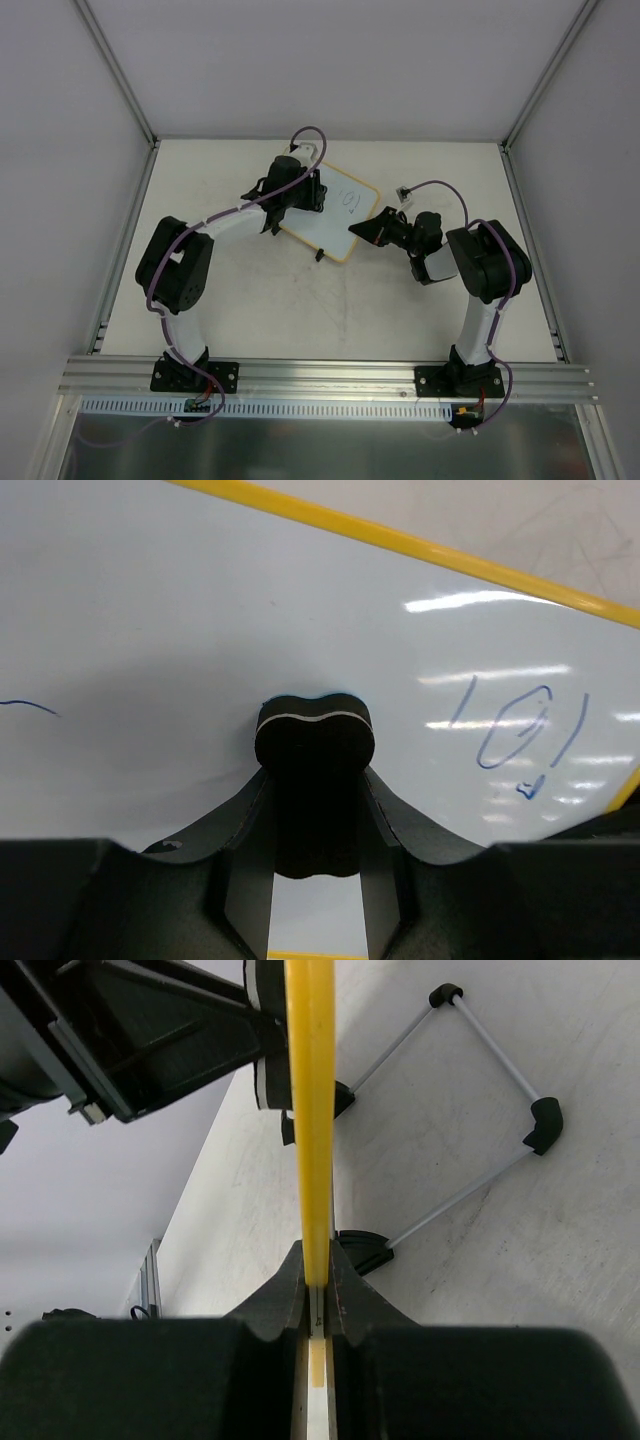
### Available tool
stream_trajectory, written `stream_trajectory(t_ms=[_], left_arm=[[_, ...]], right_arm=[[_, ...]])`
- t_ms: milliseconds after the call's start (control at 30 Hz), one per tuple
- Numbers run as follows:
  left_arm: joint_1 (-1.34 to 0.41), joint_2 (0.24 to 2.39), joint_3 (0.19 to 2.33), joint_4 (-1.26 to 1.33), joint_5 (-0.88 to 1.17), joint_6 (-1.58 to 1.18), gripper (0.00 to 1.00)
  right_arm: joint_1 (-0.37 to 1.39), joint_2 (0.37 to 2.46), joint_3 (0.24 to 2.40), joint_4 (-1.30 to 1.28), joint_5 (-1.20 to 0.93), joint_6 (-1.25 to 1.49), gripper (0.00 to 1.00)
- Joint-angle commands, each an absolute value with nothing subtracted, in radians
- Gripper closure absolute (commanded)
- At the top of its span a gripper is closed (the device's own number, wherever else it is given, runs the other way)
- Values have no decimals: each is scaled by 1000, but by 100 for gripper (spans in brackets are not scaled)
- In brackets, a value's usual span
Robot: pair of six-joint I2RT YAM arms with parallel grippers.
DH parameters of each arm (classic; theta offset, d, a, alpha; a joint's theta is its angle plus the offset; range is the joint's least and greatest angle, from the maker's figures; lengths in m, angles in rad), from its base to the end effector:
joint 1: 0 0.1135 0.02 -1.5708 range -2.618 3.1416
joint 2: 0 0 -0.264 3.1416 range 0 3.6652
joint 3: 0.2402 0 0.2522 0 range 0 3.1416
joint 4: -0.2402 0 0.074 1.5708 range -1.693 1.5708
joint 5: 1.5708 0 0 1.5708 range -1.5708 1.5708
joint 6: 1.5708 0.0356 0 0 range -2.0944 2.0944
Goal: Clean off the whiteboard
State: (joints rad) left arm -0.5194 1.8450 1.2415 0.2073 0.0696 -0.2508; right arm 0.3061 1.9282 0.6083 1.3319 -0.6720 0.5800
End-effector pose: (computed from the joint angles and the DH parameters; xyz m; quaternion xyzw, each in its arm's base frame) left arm 0.3705 -0.2147 0.2358 0.1305 0.8219 -0.2349 0.5023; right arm 0.3110 0.1215 0.1396 -0.1417 0.6894 0.4973 0.5074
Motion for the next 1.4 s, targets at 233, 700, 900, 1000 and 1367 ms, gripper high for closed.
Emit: stream_trajectory(t_ms=[233,700,900,1000,1367], left_arm=[[-523,1879,1213,232,184,-313,100],[-310,1876,1330,126,129,-242,100],[-290,1910,1377,107,110,-227,100],[-288,1911,1384,104,81,-229,100],[-236,1904,1377,98,104,-252,100]], right_arm=[[308,1922,624,1532,-675,577,100],[308,1919,623,1532,-678,580,100],[308,1921,623,1532,-678,580,100],[308,1921,621,1532,-678,578,100],[305,1921,624,1532,-680,580,100]])
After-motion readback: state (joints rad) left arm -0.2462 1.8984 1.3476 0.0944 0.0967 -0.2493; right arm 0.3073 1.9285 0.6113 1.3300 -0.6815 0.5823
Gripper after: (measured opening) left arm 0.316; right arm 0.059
